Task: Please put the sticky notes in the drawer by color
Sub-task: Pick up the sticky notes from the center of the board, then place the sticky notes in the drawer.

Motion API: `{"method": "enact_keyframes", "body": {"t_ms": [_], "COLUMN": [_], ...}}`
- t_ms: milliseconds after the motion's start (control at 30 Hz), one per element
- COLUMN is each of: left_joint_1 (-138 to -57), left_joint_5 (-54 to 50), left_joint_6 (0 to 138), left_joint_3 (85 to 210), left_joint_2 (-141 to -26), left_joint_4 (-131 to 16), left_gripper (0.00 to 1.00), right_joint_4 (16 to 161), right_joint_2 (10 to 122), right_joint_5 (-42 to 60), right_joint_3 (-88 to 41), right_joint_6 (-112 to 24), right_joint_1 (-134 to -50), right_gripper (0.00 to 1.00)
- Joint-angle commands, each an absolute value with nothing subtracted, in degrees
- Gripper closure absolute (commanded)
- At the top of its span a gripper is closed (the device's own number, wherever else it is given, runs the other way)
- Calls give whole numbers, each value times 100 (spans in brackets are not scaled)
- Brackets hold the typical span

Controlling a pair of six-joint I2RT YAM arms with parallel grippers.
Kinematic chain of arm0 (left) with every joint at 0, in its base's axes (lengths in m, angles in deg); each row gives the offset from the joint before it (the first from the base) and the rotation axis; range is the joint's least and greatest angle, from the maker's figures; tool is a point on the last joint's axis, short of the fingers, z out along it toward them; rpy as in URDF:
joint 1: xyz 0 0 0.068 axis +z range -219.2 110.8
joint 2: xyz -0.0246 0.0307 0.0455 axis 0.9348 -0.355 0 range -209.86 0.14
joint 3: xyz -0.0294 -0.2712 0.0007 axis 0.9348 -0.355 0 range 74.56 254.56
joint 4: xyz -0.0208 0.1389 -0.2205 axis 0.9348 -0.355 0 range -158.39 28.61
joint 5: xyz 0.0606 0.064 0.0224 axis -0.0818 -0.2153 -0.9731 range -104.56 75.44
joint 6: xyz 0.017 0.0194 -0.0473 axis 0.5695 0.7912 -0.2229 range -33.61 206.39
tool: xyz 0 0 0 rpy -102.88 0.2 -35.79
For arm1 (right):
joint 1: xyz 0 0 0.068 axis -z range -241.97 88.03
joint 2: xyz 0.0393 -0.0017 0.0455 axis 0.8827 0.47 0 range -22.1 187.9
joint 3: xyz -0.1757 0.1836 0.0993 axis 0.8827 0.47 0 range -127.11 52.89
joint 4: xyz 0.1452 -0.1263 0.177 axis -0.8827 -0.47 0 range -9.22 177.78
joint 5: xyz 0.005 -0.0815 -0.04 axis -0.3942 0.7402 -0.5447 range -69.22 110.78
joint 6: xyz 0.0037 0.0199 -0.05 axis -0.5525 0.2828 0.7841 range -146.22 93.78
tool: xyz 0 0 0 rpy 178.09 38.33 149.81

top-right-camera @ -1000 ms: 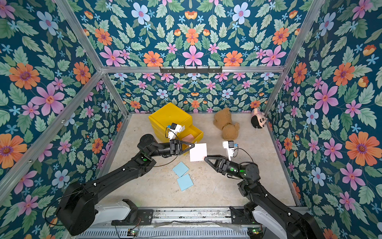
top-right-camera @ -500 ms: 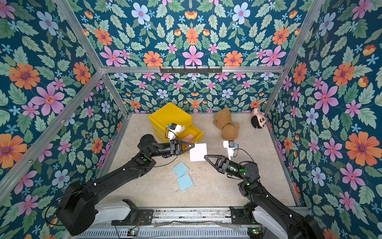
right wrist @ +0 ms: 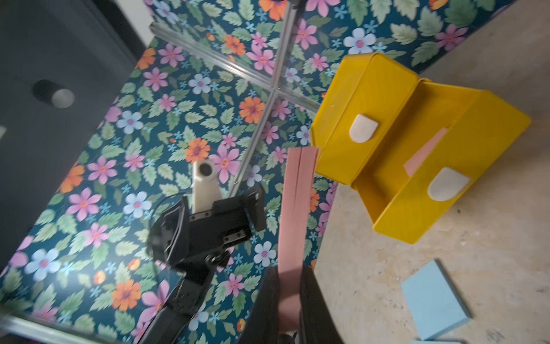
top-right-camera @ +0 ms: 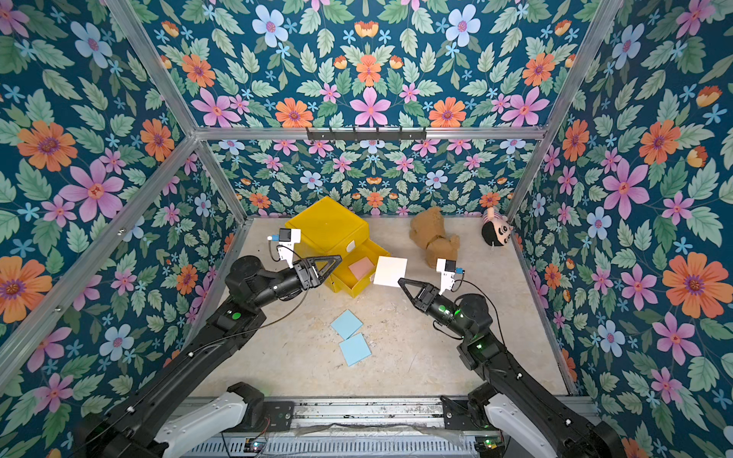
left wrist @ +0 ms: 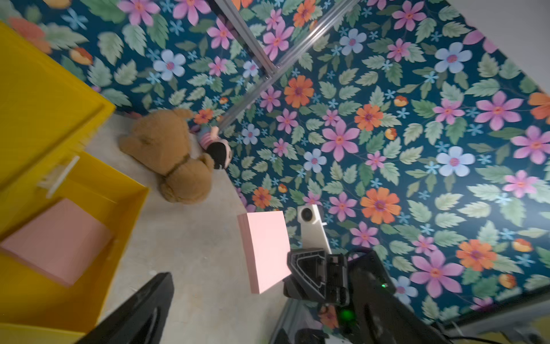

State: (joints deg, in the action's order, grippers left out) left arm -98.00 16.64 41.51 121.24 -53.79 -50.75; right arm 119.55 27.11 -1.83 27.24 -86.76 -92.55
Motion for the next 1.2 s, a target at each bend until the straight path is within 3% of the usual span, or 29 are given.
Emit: {"method": "enact_keyframes", "body": {"t_ms": [0, 133, 467, 1167], "left_joint_1": [-9777, -9777, -9786, -9786], "left_joint_5": [49, -628, -786, -682], "left_joint_6": [5411, 5615, 5756, 5924], "left_joint_3": [12050, 11897, 11802, 11715], "left_joint_2": [-5044, -4738, -4584, -4547], "left_joint_4": [-6498, -6727, -6997, -7077], "left_gripper": [0, 0, 0, 1], "right_joint_4": [10682, 10048, 9463, 8796], "right_joint_2": [3132, 4055, 6286, 8384], "right_joint_5": [410, 511, -80, -265], "right_joint_3": [2182, 1283, -541, -2465], "right_joint_6": [-8493, -8412, -8443, -8386], "right_joint_1": [-9262, -9264, -9271, -9404], "right_gripper": [100, 100, 100, 100]}}
